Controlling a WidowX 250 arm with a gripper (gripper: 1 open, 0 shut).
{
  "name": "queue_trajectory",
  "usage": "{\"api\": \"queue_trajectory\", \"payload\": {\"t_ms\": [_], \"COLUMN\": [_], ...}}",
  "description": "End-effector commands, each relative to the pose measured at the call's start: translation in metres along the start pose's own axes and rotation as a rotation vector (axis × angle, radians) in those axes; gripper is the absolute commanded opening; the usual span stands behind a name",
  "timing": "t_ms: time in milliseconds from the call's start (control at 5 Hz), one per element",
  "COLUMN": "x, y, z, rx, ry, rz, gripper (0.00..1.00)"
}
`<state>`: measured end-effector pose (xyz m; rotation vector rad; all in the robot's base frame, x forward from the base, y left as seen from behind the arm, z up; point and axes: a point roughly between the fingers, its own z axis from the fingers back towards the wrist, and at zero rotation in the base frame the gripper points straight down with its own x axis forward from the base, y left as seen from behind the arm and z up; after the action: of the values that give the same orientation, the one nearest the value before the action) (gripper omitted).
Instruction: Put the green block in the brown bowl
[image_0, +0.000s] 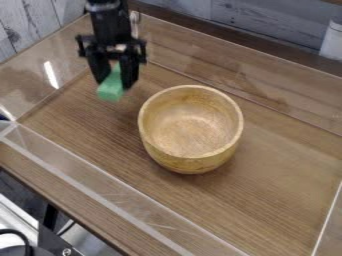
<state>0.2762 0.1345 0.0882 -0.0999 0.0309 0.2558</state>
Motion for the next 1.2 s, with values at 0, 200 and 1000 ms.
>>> {"api": "queue_trajectory", "payload": {"t_ms": [0,200,1000], "x": [-0.001,-0.014,-0.066], "y": [-0.019,-0.041,-0.107], "z": [0.043,0.049,0.0], "rx": [-0.015,-0.042,-0.029], "ry": [-0.085,-0.072,-0.005], "rz": [-0.042,-0.096,-0.28], "gripper": [0.0,0.0,0.0]}}
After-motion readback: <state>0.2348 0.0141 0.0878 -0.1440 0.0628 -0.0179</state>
